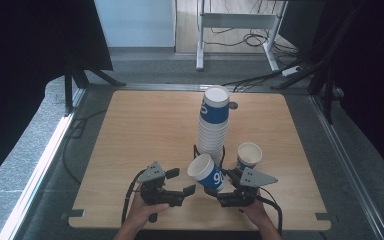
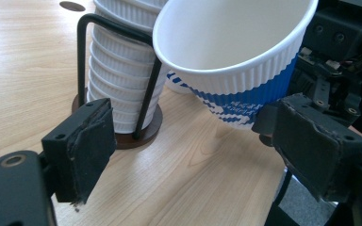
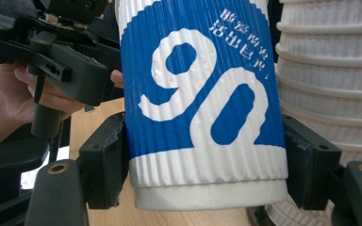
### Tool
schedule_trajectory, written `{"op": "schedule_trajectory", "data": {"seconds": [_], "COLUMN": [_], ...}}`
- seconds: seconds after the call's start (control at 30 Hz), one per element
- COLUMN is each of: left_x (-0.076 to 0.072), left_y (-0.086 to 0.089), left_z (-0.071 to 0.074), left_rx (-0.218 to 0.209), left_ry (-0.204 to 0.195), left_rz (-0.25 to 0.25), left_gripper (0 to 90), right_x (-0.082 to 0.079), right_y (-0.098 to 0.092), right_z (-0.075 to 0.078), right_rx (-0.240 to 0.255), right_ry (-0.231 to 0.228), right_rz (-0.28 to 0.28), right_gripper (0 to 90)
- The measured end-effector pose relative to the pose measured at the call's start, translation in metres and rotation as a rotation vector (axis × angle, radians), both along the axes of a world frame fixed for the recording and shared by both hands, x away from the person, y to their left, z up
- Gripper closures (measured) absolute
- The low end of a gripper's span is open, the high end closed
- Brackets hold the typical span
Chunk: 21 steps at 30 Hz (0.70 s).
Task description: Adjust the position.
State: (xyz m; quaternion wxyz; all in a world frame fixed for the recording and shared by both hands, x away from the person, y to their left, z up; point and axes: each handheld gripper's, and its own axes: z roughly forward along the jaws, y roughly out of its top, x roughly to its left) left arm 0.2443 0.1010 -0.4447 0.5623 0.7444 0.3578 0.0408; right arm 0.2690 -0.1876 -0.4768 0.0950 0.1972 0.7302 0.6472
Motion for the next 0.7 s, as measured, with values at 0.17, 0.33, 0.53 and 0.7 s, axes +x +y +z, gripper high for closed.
{"op": "schedule_trajectory", "data": {"seconds": [0.17,0.33,0.53,0.7], "left_x": [0.0,-0.001,0.0,-0.001], "left_y": [-0.002,-0.006,-0.013,-0.018], "left_z": [-0.001,-0.001,-0.004,-0.008], "left_rx": [-0.025,-0.053,-0.105,-0.096], "left_ry": [0.011,0.006,0.033,0.041], "left_rz": [-0.017,-0.042,-0.061,-0.05], "left_gripper": [14.3,13.2,12.9,14.2], "right_x": [-0.001,-0.004,-0.008,-0.012], "right_y": [0.002,0.009,0.019,0.028], "right_z": [-0.001,-0.004,-0.01,-0.013], "right_rx": [0.018,0.027,0.014,-0.025], "right_ry": [-0.002,-0.017,-0.027,-0.047], "right_rz": [0.014,0.027,0.055,0.078], "right_gripper": [27.4,27.5,27.6,27.8]}}
